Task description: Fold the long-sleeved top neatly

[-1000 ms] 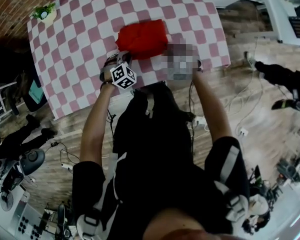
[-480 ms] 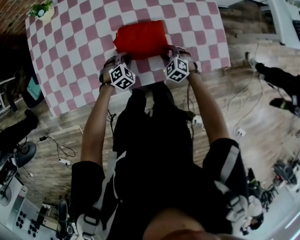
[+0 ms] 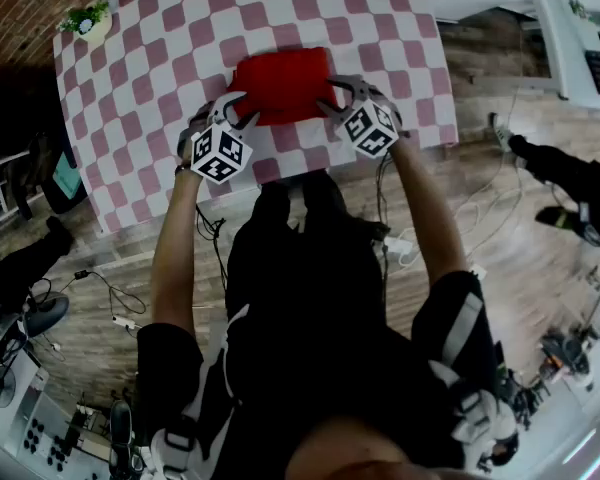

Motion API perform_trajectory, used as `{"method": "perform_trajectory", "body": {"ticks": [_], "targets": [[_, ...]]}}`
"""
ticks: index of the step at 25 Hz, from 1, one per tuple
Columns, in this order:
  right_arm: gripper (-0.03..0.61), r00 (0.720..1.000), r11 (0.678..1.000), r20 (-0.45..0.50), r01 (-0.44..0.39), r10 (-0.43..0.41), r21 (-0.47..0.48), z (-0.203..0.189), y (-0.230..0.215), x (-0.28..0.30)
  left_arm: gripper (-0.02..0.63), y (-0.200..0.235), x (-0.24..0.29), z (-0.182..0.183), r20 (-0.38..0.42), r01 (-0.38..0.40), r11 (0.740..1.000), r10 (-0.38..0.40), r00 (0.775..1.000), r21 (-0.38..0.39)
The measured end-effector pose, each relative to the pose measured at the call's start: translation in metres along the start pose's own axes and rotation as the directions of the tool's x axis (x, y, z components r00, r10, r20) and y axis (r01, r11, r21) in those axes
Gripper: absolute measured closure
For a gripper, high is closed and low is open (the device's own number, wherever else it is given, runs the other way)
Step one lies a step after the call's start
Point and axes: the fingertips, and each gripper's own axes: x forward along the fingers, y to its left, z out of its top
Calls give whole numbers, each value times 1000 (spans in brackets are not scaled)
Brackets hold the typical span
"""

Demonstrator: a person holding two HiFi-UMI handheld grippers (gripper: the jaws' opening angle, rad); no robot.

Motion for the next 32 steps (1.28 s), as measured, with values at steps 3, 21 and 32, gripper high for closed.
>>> {"method": "perform_trajectory", "body": {"ticks": [3,21,32], "targets": [[409,995,996,-88,-57,52,-64,-5,-12,22,430,11,25,1,-49,65,991,-60,997,116],[331,946,974,-273,-209,177,-93,-55,-7,76,374,0,85,-51,-50,253,945,-268,962,-207],[333,994,948,73,-103,85,302,27,-21,-2,376,10,0,-8,206,218,881,-141,968,-420]]}}
